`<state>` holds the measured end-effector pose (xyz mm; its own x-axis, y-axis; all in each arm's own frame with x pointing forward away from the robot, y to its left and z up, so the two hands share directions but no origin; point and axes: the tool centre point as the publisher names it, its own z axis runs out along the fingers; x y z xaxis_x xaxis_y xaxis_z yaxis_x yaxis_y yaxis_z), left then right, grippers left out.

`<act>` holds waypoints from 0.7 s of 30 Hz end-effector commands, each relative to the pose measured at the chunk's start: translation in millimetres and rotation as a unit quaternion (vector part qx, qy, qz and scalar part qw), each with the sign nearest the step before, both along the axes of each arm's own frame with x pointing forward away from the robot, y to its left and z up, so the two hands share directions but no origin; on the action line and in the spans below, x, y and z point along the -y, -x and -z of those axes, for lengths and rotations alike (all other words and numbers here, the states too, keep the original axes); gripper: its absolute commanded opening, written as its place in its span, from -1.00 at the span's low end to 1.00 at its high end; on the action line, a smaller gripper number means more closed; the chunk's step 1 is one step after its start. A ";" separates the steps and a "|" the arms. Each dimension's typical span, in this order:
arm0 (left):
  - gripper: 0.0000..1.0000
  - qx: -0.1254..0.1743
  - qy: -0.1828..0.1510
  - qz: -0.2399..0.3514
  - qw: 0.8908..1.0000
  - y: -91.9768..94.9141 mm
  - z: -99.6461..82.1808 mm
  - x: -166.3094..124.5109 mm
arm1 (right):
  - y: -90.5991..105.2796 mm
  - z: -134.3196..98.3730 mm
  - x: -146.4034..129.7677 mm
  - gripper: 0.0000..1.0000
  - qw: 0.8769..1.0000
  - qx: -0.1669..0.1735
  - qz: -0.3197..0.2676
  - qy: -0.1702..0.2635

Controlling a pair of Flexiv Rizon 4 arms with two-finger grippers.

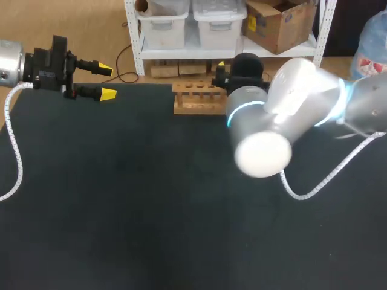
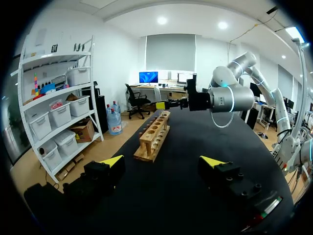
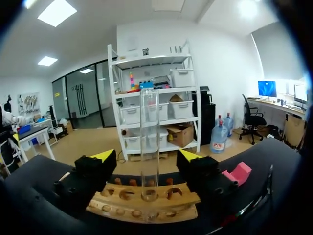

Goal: Grasp the test tube, adjust it, and insert it.

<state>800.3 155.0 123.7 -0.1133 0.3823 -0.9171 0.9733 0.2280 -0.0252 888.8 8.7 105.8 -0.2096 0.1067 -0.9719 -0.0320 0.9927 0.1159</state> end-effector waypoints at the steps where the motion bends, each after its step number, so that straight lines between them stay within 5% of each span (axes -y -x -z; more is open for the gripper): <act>1: 1.00 0.000 0.000 0.001 1.000 -1.0 0.6 -0.1 | 17.1 -19.1 27.6 1.00 0.995 -0.042 -0.089 -0.002; 13: 1.00 0.000 0.000 0.001 1.000 -1.0 0.6 -0.1 | 42.9 -23.7 40.2 1.00 0.958 -0.120 -0.259 -0.001; 21: 1.00 0.000 0.000 0.001 1.000 -1.0 0.6 -0.1 | 49.7 -18.3 52.3 1.00 0.927 -0.122 -0.344 -0.085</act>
<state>800.3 155.0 123.7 -0.1133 0.3823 -0.9170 0.9733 0.2280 -0.0252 838.4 -36.3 128.1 -0.5016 -0.0041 -0.8651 -0.2720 0.9500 0.1533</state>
